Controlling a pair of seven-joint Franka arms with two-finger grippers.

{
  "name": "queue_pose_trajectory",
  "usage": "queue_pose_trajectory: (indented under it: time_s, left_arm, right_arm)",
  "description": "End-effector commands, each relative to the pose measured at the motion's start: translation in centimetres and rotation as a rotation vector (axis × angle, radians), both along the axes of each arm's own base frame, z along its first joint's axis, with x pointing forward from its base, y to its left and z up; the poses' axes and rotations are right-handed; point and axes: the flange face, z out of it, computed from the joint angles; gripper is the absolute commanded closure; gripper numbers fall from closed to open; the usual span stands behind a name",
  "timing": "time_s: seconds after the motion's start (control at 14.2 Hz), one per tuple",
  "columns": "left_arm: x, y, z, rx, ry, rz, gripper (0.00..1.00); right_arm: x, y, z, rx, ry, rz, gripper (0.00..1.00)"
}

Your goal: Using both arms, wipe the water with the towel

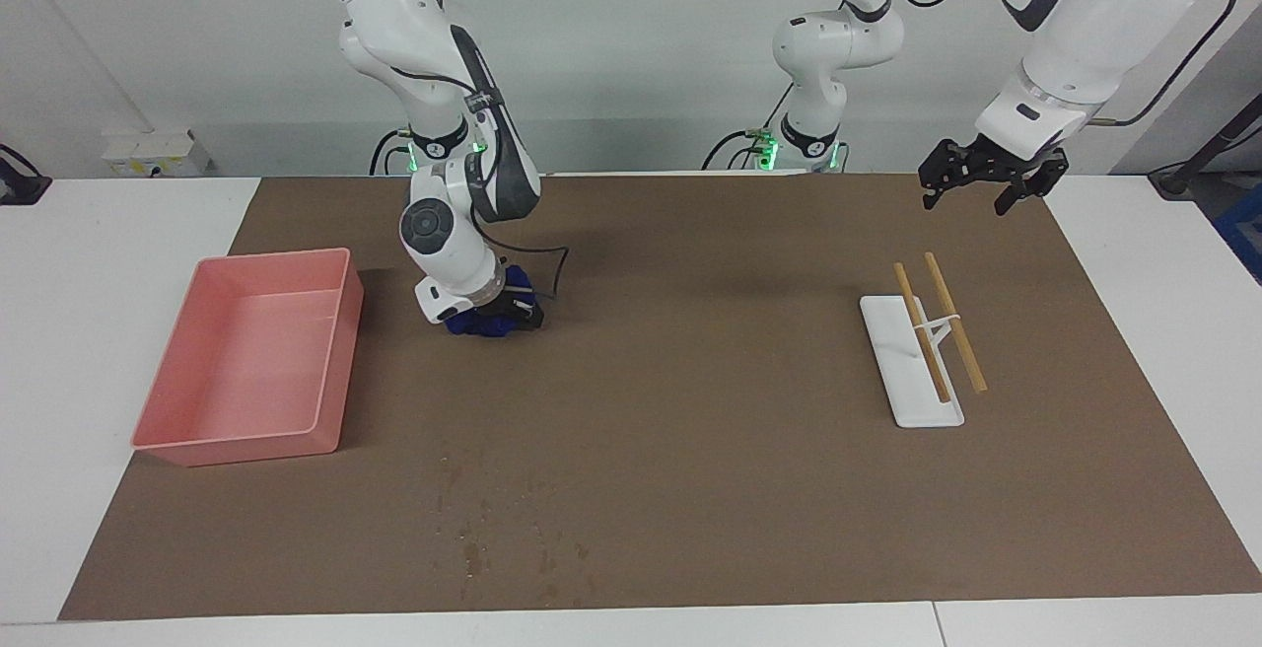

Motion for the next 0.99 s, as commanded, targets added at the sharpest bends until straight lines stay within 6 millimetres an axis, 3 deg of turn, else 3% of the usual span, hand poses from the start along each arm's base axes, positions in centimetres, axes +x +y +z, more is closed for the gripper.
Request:
queue_pose_trajectory:
  time_s: [0.0,0.28,0.56,0.92]
  left_arm:
    - [-0.8,0.1,0.2,0.001,0.001,-0.008,0.0]
    - [-0.8,0.1,0.2,0.001,0.001,-0.008,0.0]
    - [-0.8,0.1,0.2,0.001,0.001,-0.008,0.0]
    - [-0.8,0.1,0.2,0.001,0.001,-0.008,0.0]
  right_arm:
    - [-3.9,1.3,-1.6,0.009,0.067,-0.025,1.0]
    - [-5.5,2.4,-1.2,-0.003,0.079,-0.063,1.0]
    - [-7.0,1.9,-1.6,-0.011,0.078,-0.069,1.0]
    - [-7.0,2.0,-1.6,0.016,0.058,-0.076,1.0]
